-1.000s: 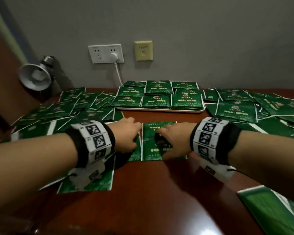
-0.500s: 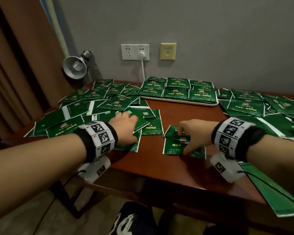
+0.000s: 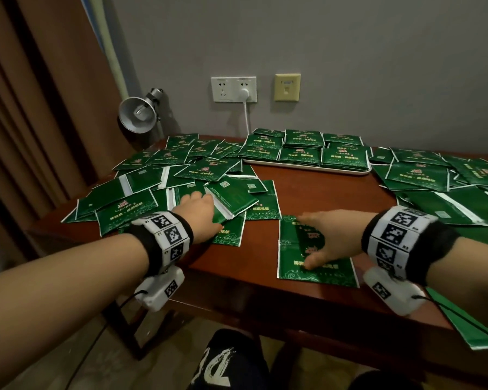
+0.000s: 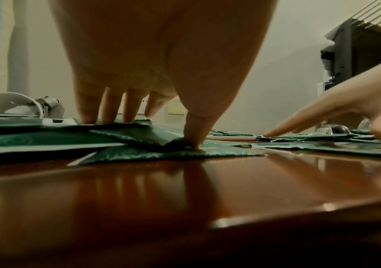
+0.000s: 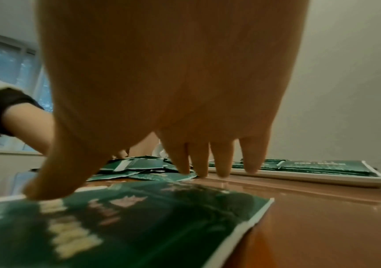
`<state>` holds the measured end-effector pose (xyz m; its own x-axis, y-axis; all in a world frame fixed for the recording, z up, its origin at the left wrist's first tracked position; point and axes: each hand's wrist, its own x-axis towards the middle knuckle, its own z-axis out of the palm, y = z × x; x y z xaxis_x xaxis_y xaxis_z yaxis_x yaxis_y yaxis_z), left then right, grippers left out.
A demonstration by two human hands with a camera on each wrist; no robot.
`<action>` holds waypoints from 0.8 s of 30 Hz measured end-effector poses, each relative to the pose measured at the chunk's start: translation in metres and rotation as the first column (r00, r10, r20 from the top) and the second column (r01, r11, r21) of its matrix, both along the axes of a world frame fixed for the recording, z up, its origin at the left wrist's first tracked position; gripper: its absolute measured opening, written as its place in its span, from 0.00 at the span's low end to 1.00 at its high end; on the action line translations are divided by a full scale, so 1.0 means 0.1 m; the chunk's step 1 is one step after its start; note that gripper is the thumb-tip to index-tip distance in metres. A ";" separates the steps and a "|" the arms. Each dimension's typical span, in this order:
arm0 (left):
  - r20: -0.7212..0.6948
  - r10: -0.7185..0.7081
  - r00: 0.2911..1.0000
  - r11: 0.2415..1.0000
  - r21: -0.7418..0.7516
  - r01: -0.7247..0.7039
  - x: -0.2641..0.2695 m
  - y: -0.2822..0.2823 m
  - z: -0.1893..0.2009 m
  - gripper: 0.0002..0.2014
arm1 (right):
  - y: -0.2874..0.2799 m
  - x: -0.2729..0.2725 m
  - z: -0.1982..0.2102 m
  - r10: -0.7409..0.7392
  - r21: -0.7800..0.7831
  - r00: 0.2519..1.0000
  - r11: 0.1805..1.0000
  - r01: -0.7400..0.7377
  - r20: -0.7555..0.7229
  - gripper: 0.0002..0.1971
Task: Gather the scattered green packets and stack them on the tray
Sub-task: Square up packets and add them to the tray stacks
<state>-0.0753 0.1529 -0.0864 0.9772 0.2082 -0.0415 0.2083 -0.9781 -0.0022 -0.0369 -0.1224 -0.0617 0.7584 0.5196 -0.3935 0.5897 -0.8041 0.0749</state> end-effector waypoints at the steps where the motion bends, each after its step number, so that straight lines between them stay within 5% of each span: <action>1: -0.003 -0.006 1.000 1.000 0.010 0.006 0.00 -0.01 0.00 0.29 | 0.01 -0.03 0.00 0.013 -0.015 1.000 1.000 -0.013 -0.021 0.58; 6: -0.032 -0.110 0.993 0.987 0.111 0.113 0.05 -0.07 0.07 0.18 | 0.11 -0.13 0.03 0.127 -0.016 0.986 0.992 -0.126 0.111 0.51; 9: -0.092 -0.193 0.977 0.957 0.203 0.208 0.03 -0.12 0.12 0.08 | 0.15 -0.17 0.04 0.156 0.037 0.973 0.986 -0.165 0.170 0.36; 13: -0.110 -0.260 0.959 0.881 0.379 0.283 -0.01 -0.14 0.18 0.13 | 0.09 -0.11 0.17 0.086 0.194 0.963 0.971 -0.138 0.255 0.14; 18: -0.034 -0.409 0.912 0.777 0.512 0.367 -0.02 -0.17 0.31 0.08 | -0.11 0.15 0.37 -0.025 0.381 0.987 0.924 -0.037 0.157 0.13; 20: 0.023 -0.539 0.842 0.694 0.578 0.429 -0.01 -0.22 0.35 0.06 | -0.19 0.21 0.40 -0.027 0.335 0.992 0.942 -0.015 0.122 0.15; 24: 0.005 -0.823 0.568 0.437 0.646 0.626 0.01 -0.38 0.28 0.09 | -0.29 0.29 0.32 -0.069 0.122 0.995 0.991 0.060 0.075 0.20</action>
<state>-0.0746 0.1148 -0.0583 0.7079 -0.6980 0.1081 -0.4930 -0.5979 -0.6320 -0.0083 -0.1514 -0.0293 0.8179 0.5085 -0.2693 0.5326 -0.8462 0.0198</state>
